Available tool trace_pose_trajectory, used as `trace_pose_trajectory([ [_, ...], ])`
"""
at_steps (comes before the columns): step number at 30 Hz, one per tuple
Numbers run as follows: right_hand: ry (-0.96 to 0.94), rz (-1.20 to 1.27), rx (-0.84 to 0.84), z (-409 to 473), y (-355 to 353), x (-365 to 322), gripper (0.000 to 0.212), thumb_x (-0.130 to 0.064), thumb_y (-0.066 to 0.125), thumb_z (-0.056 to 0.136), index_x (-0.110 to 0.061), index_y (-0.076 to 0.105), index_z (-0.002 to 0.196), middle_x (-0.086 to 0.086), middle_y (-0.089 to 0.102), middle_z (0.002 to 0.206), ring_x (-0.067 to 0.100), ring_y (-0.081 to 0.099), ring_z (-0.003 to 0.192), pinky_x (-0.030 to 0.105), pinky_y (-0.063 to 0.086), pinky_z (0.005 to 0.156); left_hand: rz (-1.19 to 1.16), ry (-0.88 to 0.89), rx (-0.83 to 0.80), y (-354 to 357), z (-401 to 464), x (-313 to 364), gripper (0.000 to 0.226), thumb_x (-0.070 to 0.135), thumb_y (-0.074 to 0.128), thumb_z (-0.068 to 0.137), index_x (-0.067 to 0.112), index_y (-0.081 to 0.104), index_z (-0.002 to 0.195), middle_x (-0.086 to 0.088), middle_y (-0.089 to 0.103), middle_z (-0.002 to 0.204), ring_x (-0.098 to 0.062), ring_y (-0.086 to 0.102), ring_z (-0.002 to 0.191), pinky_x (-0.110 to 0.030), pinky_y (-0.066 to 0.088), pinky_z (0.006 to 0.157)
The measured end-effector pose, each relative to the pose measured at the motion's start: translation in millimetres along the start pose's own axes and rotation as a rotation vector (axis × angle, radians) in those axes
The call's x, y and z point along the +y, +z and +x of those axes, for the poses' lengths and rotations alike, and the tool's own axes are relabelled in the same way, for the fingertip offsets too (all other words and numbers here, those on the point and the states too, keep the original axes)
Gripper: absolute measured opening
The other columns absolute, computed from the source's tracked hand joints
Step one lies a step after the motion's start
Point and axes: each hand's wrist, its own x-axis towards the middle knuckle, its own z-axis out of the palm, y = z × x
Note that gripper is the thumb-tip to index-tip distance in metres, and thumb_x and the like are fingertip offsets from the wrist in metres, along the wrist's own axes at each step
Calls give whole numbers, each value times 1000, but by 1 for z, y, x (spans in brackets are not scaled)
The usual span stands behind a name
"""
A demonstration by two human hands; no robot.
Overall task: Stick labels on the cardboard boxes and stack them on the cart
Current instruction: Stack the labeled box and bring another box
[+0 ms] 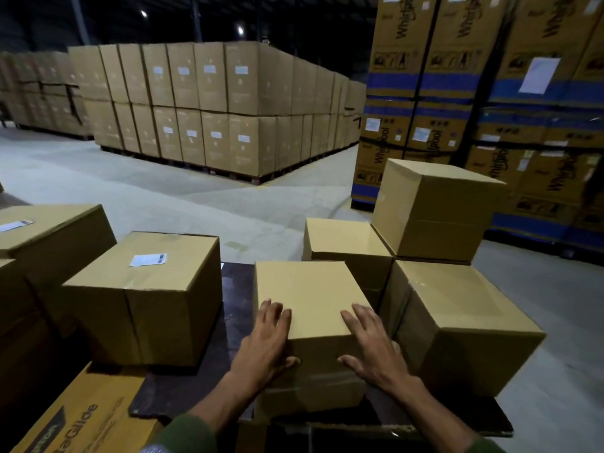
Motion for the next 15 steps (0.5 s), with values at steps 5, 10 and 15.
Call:
trace_pose_trajectory([
  [5, -17, -1, 51, -2, 3, -6, 90, -51, 69, 84, -38, 14, 155, -6, 6, 165, 19, 2, 152, 48, 41, 110, 23, 13, -55, -3, -2, 0, 105, 49, 66, 88, 17, -7, 156, -2, -17, 163, -24, -20, 149, -50, 37, 112],
  [10, -26, 6, 133, -11, 7, -14, 88, -46, 76, 80, -36, 28, 153, -4, 23, 162, 20, 17, 150, 47, 47, 103, 62, 71, -79, -2, -6, -5, 102, 48, 63, 90, 18, -10, 156, 6, -29, 154, -21, -22, 148, -50, 39, 111],
  [15, -54, 20, 211, -13, 8, -13, 94, -41, 88, 65, -33, 38, 144, -1, 44, 150, 19, 33, 138, 49, 59, 85, 61, 87, -44, -6, -11, -7, 90, 43, 57, 95, 18, -3, 157, 4, -20, 160, -20, -17, 149, -48, 42, 109],
])
